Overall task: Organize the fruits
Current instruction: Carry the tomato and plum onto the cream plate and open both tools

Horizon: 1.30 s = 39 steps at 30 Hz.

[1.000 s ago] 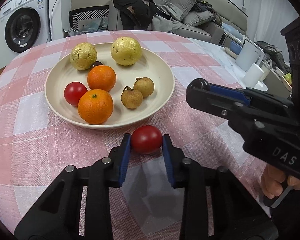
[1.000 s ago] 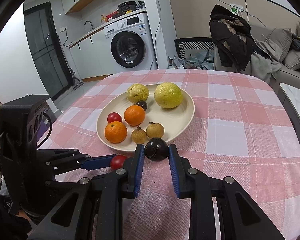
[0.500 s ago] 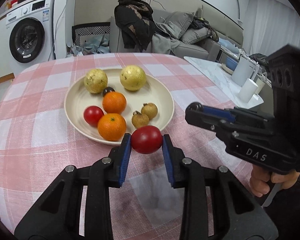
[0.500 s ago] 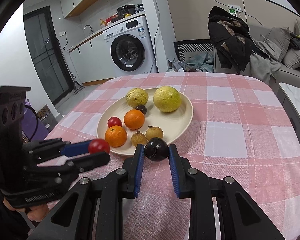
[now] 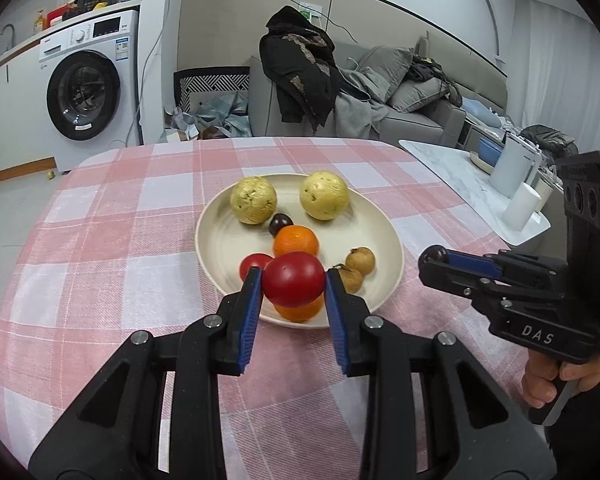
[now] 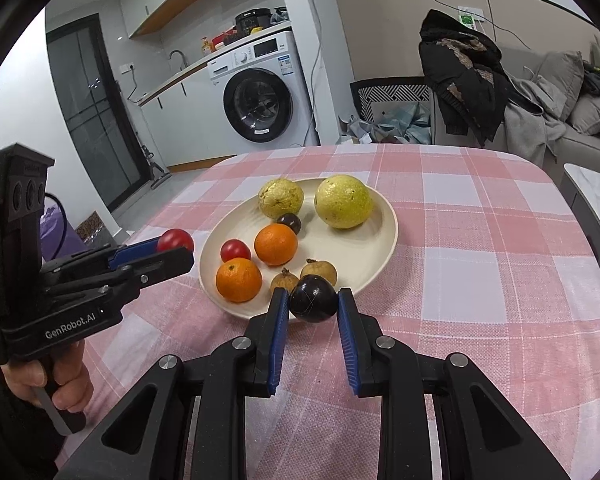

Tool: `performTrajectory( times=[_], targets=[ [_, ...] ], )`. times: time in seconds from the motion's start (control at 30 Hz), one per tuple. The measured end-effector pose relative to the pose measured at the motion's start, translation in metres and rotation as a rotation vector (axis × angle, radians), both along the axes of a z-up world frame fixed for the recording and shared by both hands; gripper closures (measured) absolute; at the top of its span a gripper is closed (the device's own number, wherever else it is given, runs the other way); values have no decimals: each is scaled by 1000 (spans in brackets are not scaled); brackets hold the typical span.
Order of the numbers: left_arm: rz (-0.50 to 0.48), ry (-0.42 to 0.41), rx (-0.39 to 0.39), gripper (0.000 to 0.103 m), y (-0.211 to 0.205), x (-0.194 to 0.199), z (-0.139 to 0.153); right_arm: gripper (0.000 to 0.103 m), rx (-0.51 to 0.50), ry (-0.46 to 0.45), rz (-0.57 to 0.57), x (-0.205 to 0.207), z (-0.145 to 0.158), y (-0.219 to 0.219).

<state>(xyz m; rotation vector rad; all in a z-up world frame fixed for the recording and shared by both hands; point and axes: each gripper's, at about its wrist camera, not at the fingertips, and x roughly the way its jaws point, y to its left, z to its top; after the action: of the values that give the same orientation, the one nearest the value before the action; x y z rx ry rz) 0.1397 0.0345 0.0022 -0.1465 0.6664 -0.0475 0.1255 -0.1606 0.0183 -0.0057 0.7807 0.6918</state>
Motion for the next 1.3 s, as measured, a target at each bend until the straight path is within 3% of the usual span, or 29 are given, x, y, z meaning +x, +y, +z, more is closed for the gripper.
performTrajectory(
  times=[0.67,1.1,1.23,1.3],
  targets=[
    [48,1,42,75,13,38,-10,77,-1,76,-21,34,-6,50],
    [61,7,73,75,14,50,-23,77,-29,62,-39,37,-13,55],
    [44,-17,106,74,5,46,-22,67,-70,-18,-37,28,-8,57],
    [42,-18,119,73,2,45,-20,58,-74,-29,-37,27,-7,57]
  ],
)
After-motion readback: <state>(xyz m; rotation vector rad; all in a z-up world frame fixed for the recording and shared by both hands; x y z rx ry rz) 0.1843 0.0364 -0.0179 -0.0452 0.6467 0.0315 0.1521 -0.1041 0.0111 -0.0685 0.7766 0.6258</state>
